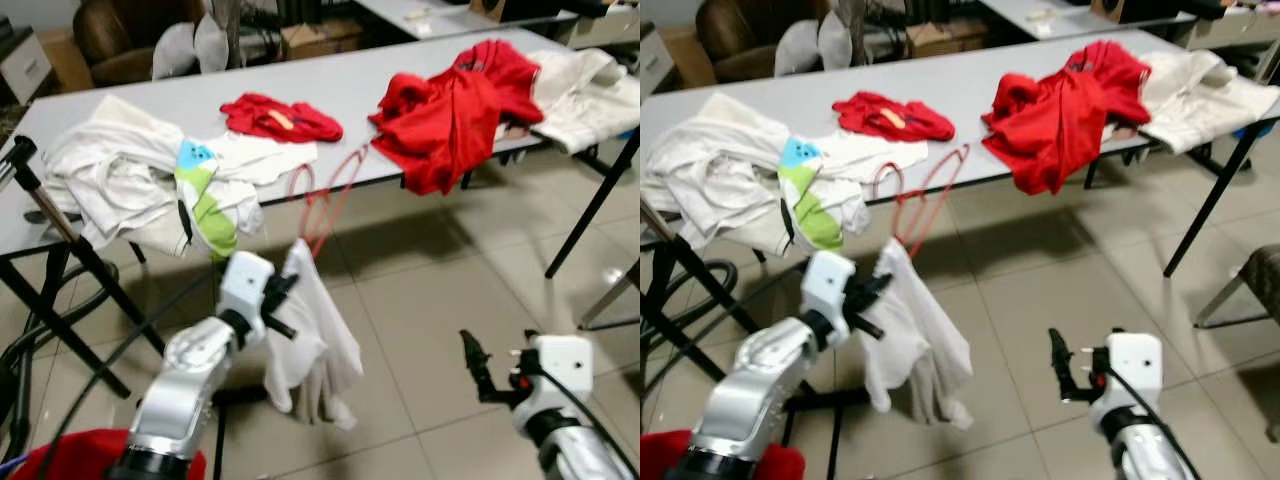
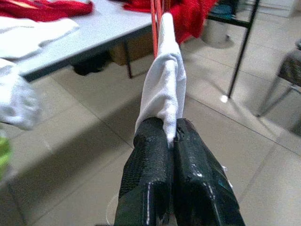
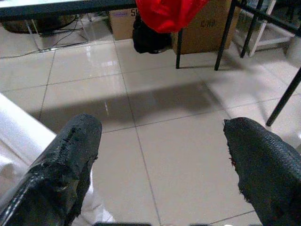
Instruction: Hang hanger
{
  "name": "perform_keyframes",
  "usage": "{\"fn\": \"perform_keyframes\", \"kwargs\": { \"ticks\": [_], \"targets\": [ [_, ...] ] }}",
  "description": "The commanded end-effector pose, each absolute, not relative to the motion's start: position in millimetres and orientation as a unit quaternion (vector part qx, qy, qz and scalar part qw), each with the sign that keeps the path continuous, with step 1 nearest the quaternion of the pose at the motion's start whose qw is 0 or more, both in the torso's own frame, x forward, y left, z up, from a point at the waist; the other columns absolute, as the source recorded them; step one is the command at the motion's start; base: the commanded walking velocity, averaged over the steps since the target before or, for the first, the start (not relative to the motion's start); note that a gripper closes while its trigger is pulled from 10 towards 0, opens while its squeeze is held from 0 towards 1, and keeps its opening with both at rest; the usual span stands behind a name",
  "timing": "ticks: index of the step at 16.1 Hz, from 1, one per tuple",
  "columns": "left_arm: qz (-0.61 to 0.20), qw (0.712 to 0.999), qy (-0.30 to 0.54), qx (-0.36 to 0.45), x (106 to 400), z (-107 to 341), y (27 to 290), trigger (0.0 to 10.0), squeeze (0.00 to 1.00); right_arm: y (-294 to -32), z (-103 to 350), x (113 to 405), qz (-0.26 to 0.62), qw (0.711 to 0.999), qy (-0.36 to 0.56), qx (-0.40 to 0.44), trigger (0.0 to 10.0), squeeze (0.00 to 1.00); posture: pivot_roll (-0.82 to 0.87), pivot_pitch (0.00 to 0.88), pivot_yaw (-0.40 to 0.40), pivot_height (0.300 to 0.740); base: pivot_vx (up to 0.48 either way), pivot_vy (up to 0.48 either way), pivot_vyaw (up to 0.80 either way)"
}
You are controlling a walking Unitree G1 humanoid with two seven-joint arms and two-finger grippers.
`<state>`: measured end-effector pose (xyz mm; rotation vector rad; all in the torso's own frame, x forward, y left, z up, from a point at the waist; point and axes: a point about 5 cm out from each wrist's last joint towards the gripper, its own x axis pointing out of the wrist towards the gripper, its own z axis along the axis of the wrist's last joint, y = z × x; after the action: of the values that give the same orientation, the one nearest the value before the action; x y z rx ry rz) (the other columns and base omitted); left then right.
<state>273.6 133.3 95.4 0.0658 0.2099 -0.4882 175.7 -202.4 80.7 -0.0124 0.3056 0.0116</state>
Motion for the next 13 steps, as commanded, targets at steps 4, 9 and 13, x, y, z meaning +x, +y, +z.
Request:
{"fn": "perform_keyframes", "kwargs": {
  "ticks": [4,9,13],
  "targets": [
    [-0.201,0.975,0.088,0.035,275,105,134,10.0,0.0,-196,77,206,0.072,0.985,0.157,-0.029,10.0,0.0,-0.06,0.0,0.015,0.74,0.0,-0.378,0.0],
    [-0.175,0.979,0.103,0.012,271,97,135,10.0,0.0,-200,84,223,0.071,0.988,0.138,-0.019,10.0,0.0,-0.07,0.0,0.011,0.74,0.0,-0.365,0.0],
    [-0.182,0.978,0.097,0.009,271,96,123,10.0,0.0,-209,82,222,0.09,0.983,0.147,-0.065,10.0,0.0,-0.08,0.0,-0.021,0.74,0.0,-0.337,0.0]
  ]
}}
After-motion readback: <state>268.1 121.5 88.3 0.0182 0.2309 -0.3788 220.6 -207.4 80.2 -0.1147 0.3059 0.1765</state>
